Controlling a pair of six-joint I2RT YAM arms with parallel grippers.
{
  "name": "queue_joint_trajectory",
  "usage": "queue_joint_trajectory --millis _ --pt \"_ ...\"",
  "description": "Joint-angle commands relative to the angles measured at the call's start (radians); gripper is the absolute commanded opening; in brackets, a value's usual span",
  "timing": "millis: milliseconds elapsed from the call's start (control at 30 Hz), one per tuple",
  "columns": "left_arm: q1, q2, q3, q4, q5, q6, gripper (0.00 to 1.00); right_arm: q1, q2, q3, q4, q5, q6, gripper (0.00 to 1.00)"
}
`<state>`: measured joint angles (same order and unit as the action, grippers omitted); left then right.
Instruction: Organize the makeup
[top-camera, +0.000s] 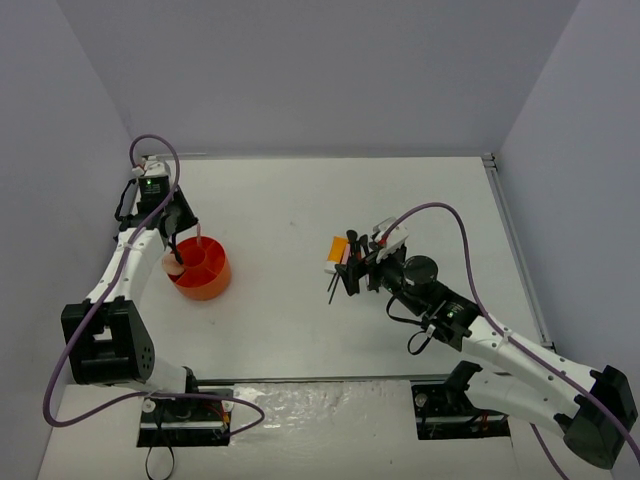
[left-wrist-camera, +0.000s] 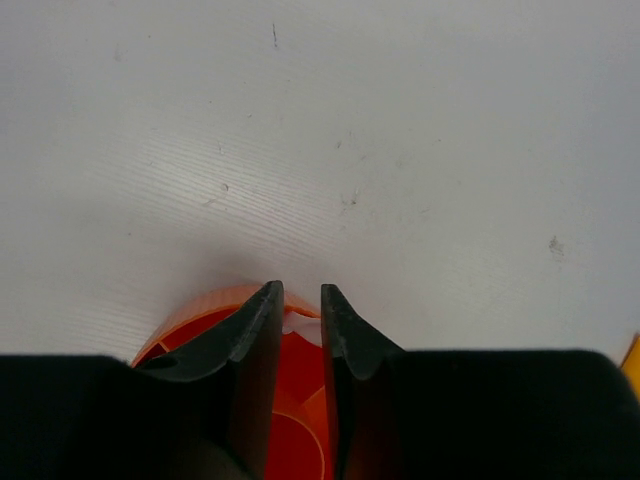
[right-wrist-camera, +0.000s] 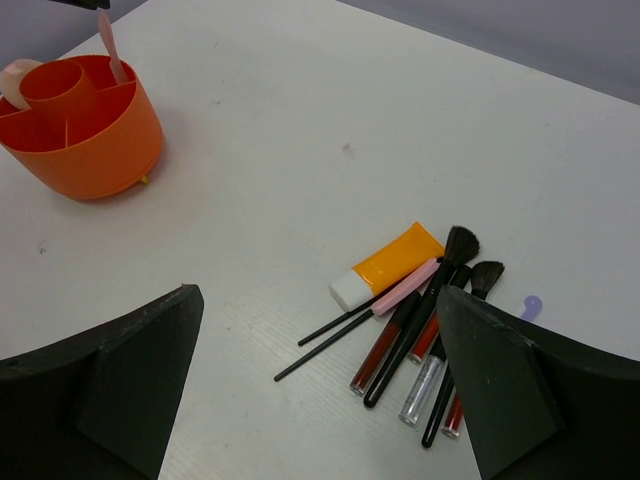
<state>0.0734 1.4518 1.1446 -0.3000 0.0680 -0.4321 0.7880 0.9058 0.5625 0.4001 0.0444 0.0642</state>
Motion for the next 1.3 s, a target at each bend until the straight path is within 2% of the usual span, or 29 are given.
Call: queue_joint_trajectory --millis 0,333,433,500,600,767,900,1133,1267 --pt "0.004 -0.010 0.023 0.005 -0.031 -0.019 0.30 -0.011 -0.004 0.008 0.066 0.041 0.016 1.00" --pt "0.001 -0.116 0.042 -0.027 -0.053 0.002 0.45 -0.033 0.008 0.039 -0.029 0.181 0.061 1.00" --pt "-0.029 -0.169 0.051 -0.047 -0.048 0.022 0.53 -0.078 0.040 0.061 -0.097 0.246 0.107 0.99" --pt "-0.054 -0.212 0.056 -0.073 -0.043 0.043 0.58 -0.173 0.079 0.075 -0.140 0.234 0.163 0.98" --pt "-0.114 -0.269 0.058 -0.104 -0.045 0.073 0.71 -0.258 0.142 0.097 -0.172 0.218 0.211 0.93" --pt "-0.150 -0.350 0.049 -0.164 -0.041 0.104 0.94 -0.326 0.297 0.176 -0.198 0.226 0.223 0.85" --pt "-0.150 -0.413 -0.003 -0.182 -0.053 0.125 0.97 -0.362 0.470 0.274 -0.195 0.228 0.224 0.78" --pt "-0.149 -0.479 -0.046 -0.182 -0.056 0.135 0.97 -0.377 0.712 0.418 -0.175 0.205 0.230 0.53" --pt "-0.149 -0.478 -0.042 -0.188 -0.043 0.130 0.97 -0.377 0.811 0.453 -0.165 0.193 0.259 0.45"
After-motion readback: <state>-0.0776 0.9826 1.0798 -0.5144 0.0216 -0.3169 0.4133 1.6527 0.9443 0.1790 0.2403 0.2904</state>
